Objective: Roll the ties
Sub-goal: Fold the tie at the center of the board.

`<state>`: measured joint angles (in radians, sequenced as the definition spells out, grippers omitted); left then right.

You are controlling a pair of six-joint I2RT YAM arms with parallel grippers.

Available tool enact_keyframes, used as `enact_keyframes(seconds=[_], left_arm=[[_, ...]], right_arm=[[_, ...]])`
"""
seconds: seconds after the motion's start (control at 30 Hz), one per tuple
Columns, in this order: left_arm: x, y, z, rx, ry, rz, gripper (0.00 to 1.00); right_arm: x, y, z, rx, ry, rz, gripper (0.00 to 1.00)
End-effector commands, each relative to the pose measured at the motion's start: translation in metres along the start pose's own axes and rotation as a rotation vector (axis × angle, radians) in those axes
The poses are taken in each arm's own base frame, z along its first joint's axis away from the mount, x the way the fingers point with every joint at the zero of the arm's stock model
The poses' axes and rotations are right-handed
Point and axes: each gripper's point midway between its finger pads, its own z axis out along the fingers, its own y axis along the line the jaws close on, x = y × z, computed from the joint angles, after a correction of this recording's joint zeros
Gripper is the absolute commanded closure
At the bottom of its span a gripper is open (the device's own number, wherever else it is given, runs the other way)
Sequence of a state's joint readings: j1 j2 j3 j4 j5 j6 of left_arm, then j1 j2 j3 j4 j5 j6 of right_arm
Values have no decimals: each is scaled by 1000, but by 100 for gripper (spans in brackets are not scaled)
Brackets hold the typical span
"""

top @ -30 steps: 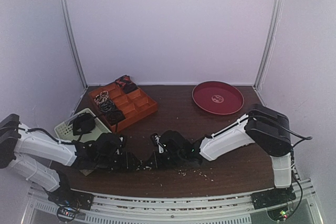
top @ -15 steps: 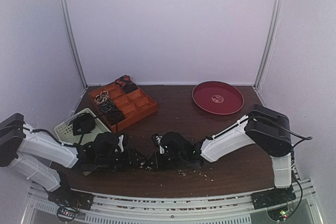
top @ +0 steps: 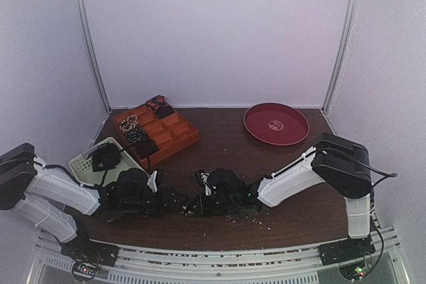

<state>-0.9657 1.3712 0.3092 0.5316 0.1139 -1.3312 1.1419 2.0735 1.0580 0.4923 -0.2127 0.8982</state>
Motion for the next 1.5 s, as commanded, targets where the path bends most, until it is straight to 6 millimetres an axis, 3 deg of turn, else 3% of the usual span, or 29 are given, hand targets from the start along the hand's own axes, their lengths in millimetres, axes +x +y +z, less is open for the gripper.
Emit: enact_keyframes(seconds=[0.0,0.13,0.33,0.4,0.63,0.77,0.97,1.3,1.47], left_arm=[[-4,-15,3,55,-4,3,56],[-4,-11,3,22,2,29,52],[-5,37,-14,-218,-23,55,48],[-2,44,-17,-234,-18,55,48],[10,35,0,-146,28,38,55],[10,39,9,-172,16,23,78],[7,44,9,-190,-5,4,100],[-1,28,-7,-209,-17,60,100],[0,30,-9,-247,4,103,100]], right_arm=[[-6,-14,-12,58,-19,11,100],[-8,-15,-14,69,-22,-1,100],[1,-23,-9,84,9,9,100],[1,-23,-8,84,11,10,100],[0,-22,-7,82,10,11,100],[2,-26,-7,94,14,13,100],[8,-33,-7,111,25,16,100],[-13,-15,-27,162,6,-67,100],[-12,-17,-19,160,16,-97,100]])
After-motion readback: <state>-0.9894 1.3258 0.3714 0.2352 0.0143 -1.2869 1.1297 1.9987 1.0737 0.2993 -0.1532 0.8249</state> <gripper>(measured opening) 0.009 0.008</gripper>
